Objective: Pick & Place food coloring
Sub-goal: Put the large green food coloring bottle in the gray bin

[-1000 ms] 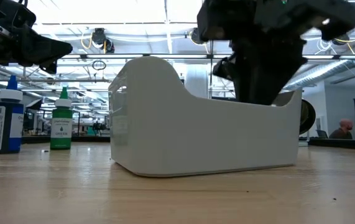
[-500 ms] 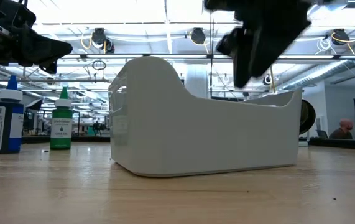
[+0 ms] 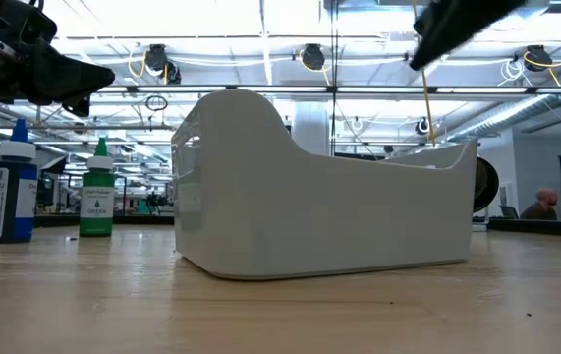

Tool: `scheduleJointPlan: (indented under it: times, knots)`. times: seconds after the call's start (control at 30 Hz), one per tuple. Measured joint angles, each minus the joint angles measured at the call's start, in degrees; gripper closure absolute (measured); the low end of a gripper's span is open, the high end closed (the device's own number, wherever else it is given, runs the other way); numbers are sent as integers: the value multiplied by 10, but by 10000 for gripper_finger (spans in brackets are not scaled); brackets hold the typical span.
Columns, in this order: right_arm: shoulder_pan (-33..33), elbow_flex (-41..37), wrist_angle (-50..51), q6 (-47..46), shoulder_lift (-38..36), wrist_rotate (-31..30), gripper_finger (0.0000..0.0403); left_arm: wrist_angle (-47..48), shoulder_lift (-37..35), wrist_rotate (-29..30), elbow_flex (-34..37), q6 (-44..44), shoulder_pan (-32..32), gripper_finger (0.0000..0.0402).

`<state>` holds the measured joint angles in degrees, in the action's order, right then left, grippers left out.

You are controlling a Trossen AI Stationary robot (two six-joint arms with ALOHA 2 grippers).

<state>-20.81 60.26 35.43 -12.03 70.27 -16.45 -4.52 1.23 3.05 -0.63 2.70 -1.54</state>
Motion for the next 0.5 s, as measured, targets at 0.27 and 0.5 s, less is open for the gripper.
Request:
scheduleJointPlan:
  times: [0.27,0.5]
  knots:
    - [46,-289,-278,59,-235,-15,261,0,0,0,0,0,0,376]
    - [108,-411,-352,106,-377,14,261,0,0,0,0,0,0,376]
